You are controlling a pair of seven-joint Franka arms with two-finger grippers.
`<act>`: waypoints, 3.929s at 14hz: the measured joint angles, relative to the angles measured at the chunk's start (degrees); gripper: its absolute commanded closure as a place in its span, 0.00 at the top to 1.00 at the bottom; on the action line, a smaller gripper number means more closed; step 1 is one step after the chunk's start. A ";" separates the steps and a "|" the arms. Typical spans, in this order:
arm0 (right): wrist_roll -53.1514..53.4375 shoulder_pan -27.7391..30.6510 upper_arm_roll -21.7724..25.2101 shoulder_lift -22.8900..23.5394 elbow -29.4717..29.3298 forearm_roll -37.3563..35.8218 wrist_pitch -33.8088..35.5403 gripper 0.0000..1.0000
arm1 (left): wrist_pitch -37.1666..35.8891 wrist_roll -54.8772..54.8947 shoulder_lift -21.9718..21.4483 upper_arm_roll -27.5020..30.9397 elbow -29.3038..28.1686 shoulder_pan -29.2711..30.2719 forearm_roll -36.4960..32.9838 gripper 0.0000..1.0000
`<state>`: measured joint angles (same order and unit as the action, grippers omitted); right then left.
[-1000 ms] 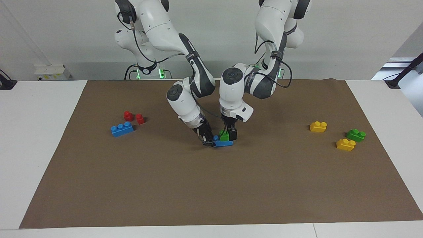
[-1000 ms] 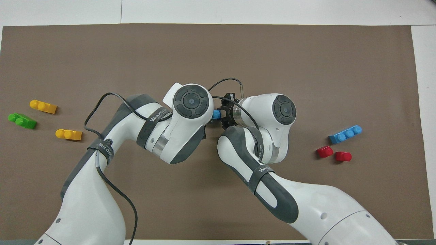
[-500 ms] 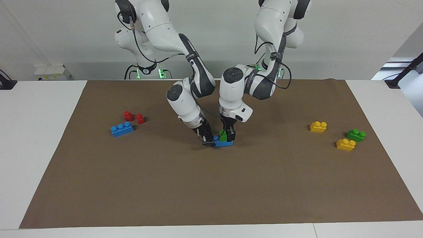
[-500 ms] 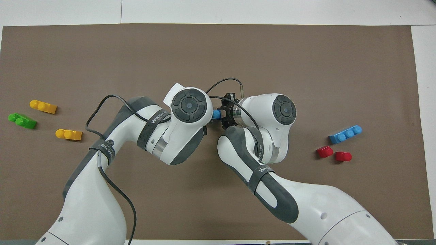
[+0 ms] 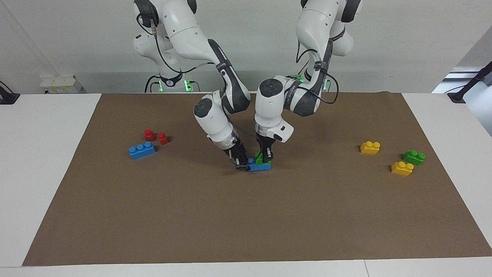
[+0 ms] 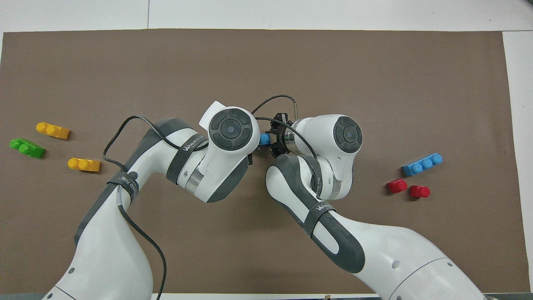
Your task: Remove green block with left arm and hold with right
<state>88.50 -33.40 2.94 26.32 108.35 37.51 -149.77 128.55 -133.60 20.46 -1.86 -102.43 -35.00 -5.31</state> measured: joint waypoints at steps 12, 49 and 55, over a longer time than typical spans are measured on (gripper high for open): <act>-16.87 14.65 1.56 -4.07 -4.13 -0.31 17.55 0.00 | -8.63 31.25 -9.22 1.08 0.11 16.01 1.56 0.00; -64.85 35.01 0.28 -23.28 -8.54 -30.38 50.55 1.00 | 4.36 93.54 4.95 0.07 7.15 38.99 3.28 1.00; -81.32 33.01 0.14 -30.41 -12.28 -35.48 57.21 1.00 | -11.88 103.87 0.53 -2.55 15.15 38.93 3.28 1.00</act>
<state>7.18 -0.39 3.08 -4.08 96.07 2.03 -92.56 116.68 -29.74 20.99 -4.40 -87.28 3.93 -2.04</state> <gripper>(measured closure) 0.000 0.000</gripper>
